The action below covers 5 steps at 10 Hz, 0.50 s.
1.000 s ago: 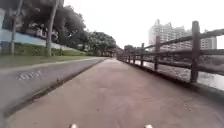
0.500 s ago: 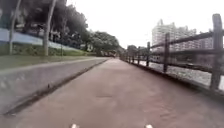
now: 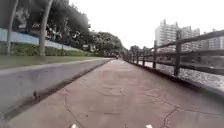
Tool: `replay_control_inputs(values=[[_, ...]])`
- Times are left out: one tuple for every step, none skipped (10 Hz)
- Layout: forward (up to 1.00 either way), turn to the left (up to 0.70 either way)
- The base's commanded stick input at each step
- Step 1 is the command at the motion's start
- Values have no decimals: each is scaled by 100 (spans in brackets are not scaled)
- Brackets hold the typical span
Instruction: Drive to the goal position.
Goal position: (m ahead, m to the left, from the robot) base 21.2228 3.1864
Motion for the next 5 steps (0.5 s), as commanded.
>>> replay_control_inputs(values=[[100, -40], [100, -40], [100, -14], [100, 0], [100, 0]])
